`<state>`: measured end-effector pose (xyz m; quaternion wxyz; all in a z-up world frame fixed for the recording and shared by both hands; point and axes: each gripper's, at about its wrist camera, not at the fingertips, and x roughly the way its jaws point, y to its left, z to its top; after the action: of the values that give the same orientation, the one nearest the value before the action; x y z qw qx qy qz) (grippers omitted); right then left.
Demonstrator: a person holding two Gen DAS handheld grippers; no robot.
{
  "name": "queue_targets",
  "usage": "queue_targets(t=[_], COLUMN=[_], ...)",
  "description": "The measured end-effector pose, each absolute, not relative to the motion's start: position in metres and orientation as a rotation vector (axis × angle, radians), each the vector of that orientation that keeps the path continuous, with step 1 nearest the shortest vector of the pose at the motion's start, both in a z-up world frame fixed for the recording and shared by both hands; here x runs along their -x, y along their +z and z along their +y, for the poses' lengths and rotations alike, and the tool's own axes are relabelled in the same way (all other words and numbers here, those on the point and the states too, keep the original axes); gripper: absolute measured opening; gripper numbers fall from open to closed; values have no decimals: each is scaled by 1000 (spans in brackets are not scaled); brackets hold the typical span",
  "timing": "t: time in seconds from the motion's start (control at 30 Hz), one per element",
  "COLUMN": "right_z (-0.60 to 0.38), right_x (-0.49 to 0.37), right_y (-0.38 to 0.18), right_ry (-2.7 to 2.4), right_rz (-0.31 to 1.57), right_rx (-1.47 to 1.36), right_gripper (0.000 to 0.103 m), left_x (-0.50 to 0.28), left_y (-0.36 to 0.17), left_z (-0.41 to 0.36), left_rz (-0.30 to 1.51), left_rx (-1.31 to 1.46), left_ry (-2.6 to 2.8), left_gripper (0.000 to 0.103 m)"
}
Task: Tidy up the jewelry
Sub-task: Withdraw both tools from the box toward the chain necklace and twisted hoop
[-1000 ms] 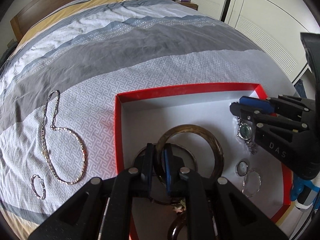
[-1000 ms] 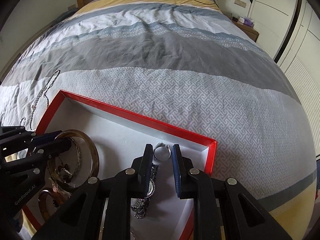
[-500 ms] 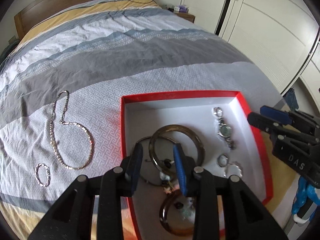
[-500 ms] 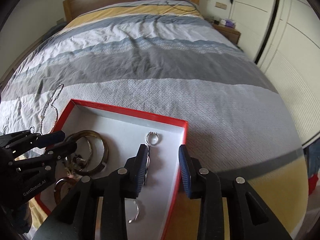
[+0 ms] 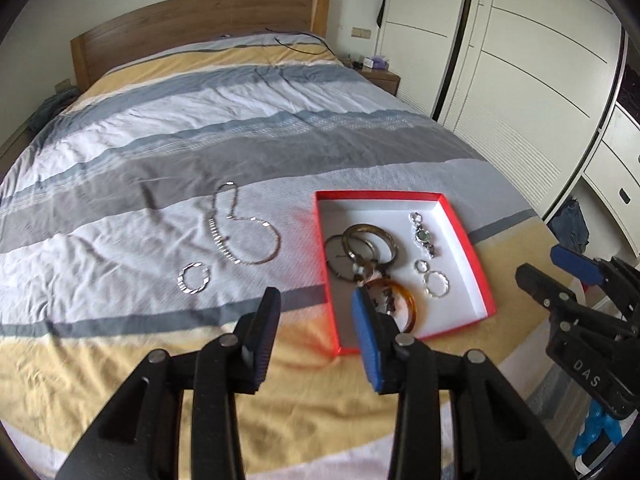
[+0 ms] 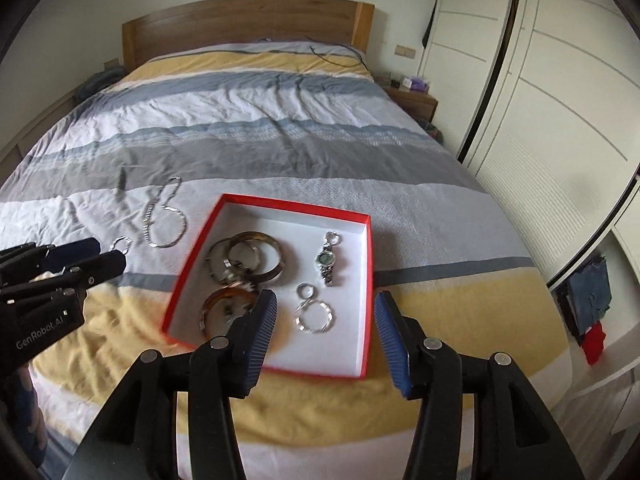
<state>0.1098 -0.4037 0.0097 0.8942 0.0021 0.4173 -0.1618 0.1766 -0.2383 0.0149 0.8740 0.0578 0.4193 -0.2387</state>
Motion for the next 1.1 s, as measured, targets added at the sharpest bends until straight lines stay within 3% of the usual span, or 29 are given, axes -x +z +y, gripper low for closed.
queue_targets(t=[0.6, 1.1], right_z=[-309, -277], right_x=[-19, -8], right_y=[69, 80], right_ry=[-242, -191], right_rz=[747, 717], right_rx=[139, 193], right_gripper=[52, 52], left_x=[-102, -100], left_y=[40, 36], left_z=[-151, -104], left_rz=[840, 844], left_rx=[-78, -25], left_ry=[-383, -317], left_gripper=[39, 39])
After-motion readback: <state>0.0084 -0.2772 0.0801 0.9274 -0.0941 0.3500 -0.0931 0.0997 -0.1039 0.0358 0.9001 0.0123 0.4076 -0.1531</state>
